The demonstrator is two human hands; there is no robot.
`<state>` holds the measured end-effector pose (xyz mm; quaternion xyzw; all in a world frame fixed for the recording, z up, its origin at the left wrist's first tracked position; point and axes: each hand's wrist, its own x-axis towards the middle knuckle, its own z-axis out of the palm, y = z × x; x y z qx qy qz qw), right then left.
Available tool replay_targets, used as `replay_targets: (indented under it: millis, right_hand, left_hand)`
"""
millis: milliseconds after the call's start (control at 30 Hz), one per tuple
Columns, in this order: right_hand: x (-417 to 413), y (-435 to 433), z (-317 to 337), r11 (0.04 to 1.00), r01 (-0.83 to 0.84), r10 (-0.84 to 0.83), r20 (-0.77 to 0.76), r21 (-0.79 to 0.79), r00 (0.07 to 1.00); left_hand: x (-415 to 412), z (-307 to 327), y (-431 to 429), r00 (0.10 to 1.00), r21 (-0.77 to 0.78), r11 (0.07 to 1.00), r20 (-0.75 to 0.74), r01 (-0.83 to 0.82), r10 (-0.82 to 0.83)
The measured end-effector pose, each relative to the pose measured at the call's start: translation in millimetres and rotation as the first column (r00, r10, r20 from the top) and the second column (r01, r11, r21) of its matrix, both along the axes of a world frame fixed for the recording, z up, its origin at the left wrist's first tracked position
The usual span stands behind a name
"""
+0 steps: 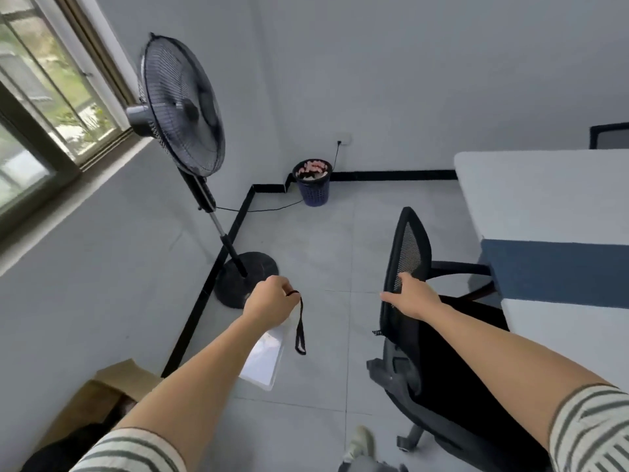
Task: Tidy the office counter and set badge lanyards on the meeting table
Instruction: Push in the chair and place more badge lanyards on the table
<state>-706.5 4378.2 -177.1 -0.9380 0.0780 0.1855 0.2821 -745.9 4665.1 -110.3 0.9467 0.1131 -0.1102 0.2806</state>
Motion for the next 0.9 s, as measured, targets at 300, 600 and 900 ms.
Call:
replay_targets:
  millis: [300,600,900]
  right_hand:
    - [54.2,40.5,-51.7,0.968,0.251,-0.241,-0.200,0.028,0.950]
    - [33.6,86.8,-56.2,0.972,0.231,-0.236,-0.162,-0.048,0.958]
    - [-28.5,149.3,-48.0,0.927,0.347,-0.361,-0.091,-0.140,0.928]
  left_hand:
    - [138.5,-6.2,13.9,0.979,0.072,0.977,-0.030,0.203,-0.201]
    - [203.1,-41.1,10.8,0.884,0.042,0.890,-0.148,0.453,-0.443]
    - [222.9,-62.8,36.8,0.722,0.016,0.729,-0.150,0.685,-0.675]
